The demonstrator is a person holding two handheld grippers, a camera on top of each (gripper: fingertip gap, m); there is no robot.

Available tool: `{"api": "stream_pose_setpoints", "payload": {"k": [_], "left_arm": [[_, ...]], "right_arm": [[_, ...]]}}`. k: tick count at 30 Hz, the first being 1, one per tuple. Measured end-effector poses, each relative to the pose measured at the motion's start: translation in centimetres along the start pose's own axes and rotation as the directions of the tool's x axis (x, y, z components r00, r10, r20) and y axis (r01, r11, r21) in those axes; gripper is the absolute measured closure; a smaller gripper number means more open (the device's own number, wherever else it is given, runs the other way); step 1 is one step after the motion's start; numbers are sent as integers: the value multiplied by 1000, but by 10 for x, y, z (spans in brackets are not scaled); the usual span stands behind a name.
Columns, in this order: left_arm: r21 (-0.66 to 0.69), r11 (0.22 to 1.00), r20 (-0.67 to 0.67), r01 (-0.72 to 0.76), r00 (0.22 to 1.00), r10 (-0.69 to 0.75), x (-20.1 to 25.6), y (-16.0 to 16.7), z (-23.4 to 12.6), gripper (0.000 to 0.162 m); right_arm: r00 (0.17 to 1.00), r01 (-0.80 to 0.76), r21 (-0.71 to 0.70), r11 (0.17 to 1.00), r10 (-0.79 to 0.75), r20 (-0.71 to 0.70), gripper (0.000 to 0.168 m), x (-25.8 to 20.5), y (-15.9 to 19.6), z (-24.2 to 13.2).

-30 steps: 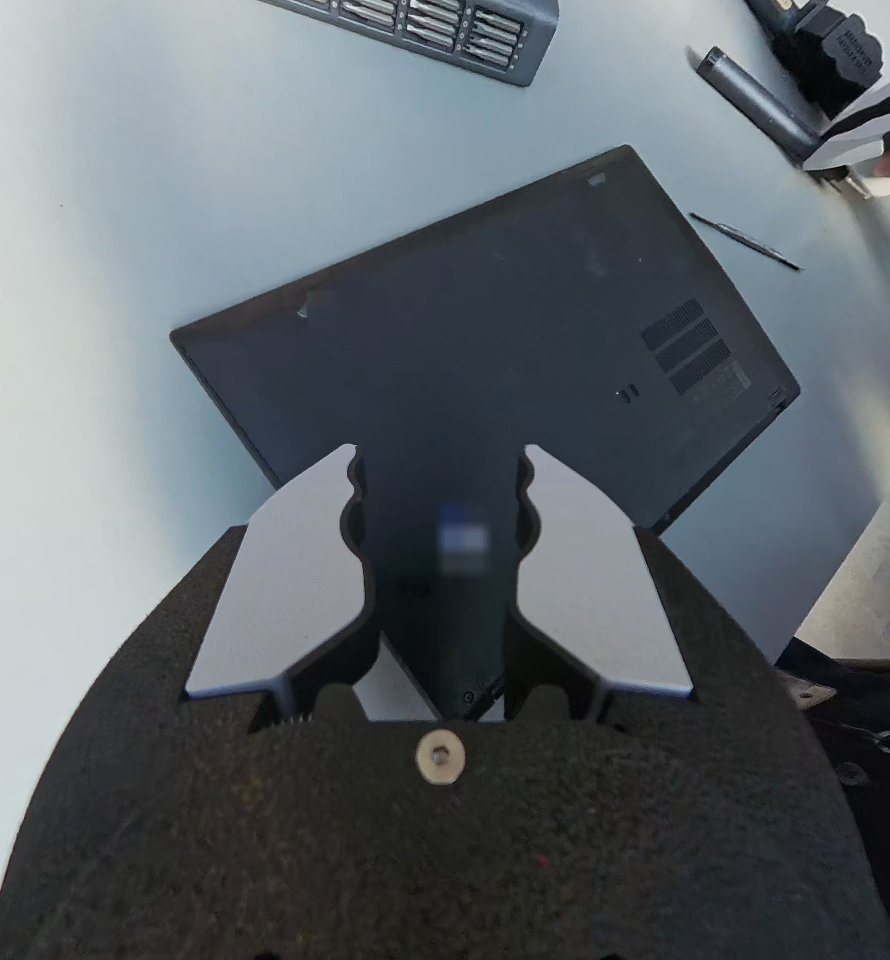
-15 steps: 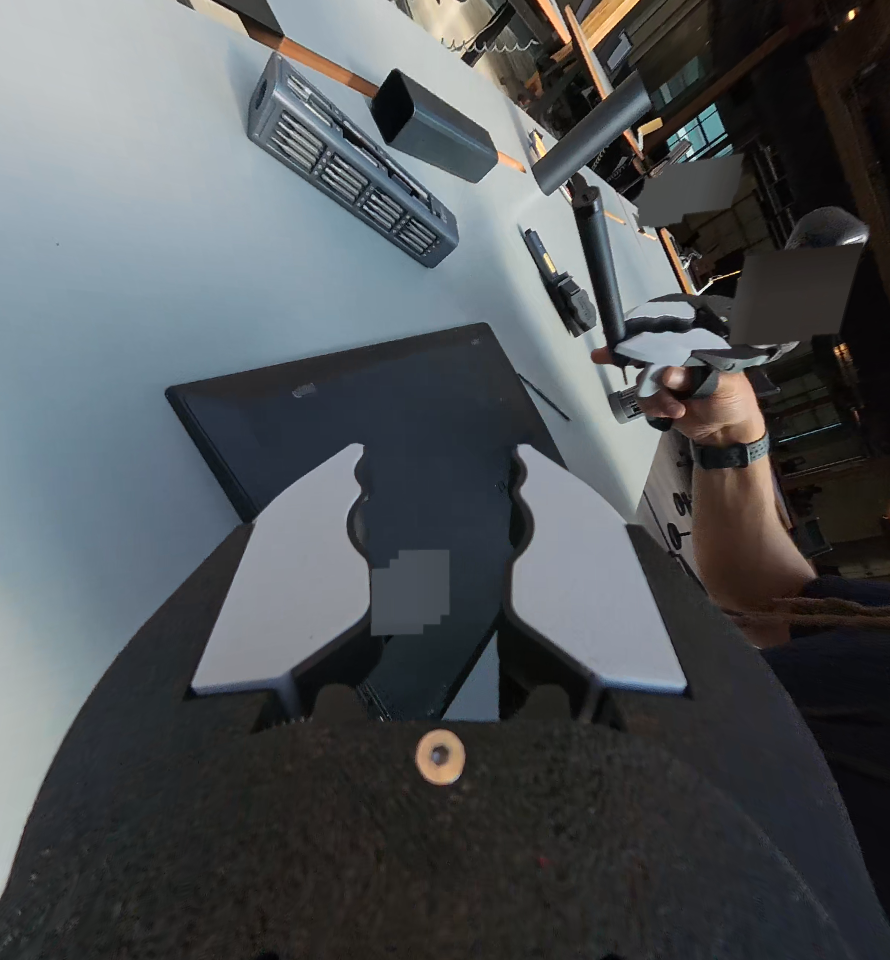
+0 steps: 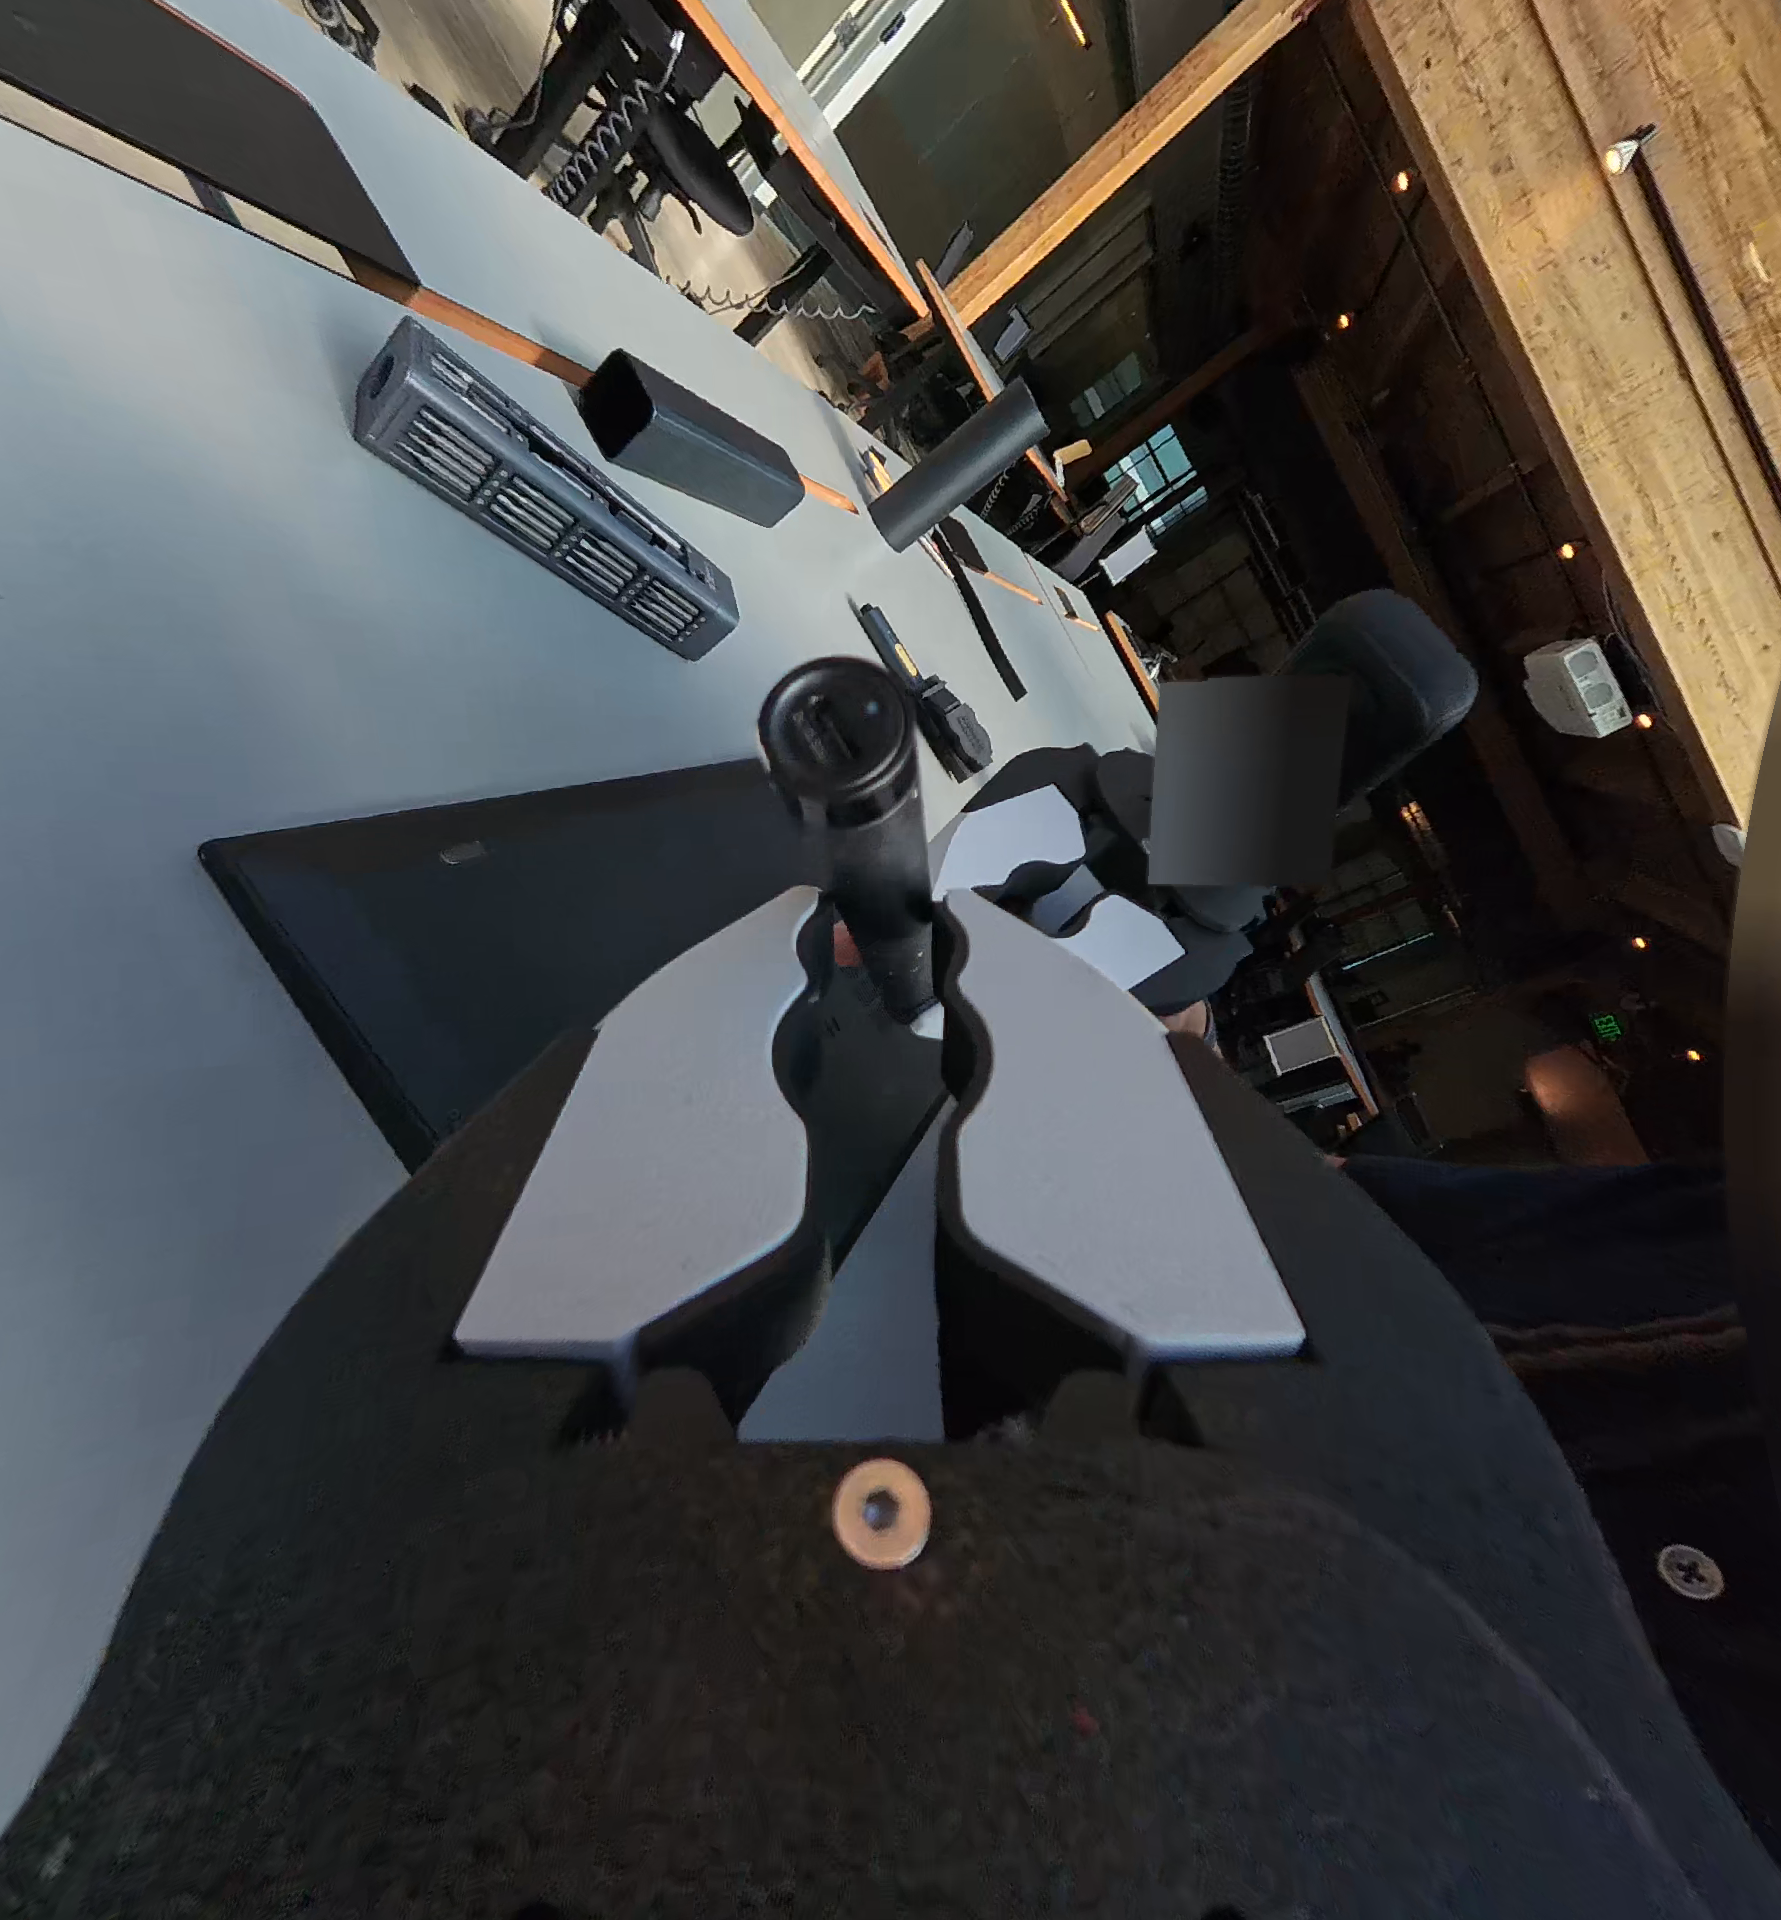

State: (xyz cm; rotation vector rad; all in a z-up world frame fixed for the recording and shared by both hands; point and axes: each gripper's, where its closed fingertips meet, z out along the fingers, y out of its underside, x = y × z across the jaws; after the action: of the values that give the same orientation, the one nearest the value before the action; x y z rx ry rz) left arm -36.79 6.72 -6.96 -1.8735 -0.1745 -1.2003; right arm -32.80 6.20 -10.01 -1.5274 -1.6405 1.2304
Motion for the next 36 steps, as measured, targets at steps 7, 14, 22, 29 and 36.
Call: {"api": "stream_pose_setpoints", "payload": {"k": [7, 14, 22, 29, 36], "left_arm": [[18, 996, 37, -88, 996, 87, -3, 3, -10, 146], [84, 991, 141, -103, 986, 90, -7, -11, -2, 137], [41, 968, 173, -246, 956, 236, -10, -8, 7, 144], [-179, 877, -30, -445, 894, 448, -3, 15, 7, 144], [-294, 689, -240, -662, 749, 617, -1, 21, 7, 144]], "right_arm": [[995, 62, -29, 998, -64, -74, 152, -3, 5, 15], [924, 185, -86, 979, -203, -325, 152, 12, 4, 20], [911, 113, -73, 991, -133, -390, 151, 9, 18, 28], [984, -47, -6, 999, 45, -175, 131, -13, 22, 31], [998, 11, -45, 999, -14, -59, 116, -14, 24, 22]]}}
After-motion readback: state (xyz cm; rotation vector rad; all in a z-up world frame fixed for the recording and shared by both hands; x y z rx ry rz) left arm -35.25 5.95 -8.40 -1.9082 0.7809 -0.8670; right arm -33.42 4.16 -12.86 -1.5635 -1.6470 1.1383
